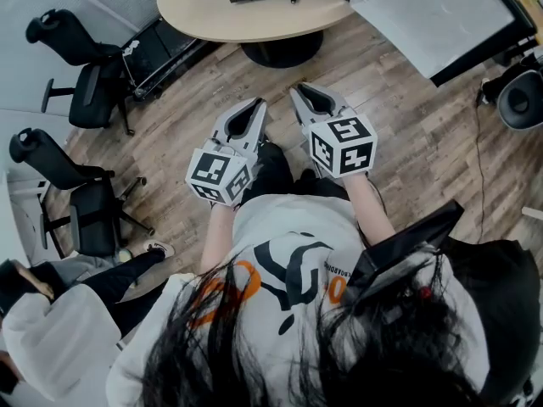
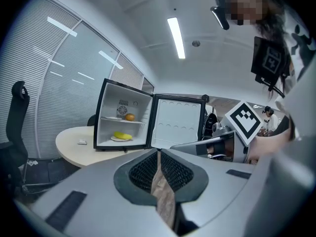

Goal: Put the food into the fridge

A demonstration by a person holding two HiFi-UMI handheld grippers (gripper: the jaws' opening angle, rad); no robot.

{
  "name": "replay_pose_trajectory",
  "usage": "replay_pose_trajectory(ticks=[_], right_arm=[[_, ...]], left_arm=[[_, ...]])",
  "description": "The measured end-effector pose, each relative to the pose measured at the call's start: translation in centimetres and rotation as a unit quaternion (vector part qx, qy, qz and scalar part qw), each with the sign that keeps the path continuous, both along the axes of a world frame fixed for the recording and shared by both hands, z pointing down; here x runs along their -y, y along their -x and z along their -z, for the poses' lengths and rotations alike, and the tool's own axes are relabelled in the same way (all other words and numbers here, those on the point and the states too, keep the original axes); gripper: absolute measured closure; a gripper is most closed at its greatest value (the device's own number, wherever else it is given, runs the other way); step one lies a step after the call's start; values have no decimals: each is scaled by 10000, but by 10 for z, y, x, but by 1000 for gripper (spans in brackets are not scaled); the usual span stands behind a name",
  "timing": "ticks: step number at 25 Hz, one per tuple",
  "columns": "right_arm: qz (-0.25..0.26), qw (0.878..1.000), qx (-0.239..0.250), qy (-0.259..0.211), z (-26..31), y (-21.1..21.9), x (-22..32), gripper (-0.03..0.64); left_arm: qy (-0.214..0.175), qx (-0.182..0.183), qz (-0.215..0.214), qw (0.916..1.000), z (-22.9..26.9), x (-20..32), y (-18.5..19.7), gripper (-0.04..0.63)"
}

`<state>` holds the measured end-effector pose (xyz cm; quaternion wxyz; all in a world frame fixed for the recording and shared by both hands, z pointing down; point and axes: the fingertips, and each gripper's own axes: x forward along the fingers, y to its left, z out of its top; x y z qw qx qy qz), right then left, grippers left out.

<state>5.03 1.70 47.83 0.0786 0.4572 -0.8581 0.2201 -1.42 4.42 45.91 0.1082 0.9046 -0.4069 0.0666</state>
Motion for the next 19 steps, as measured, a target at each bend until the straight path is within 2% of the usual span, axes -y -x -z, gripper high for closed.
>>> replay_pose_trajectory(ticks=[19], right_arm=[[46, 10000, -55, 14, -2, 10, 28, 556]], left_arm=[[-76, 26, 51, 10000, 3, 25, 14, 583]])
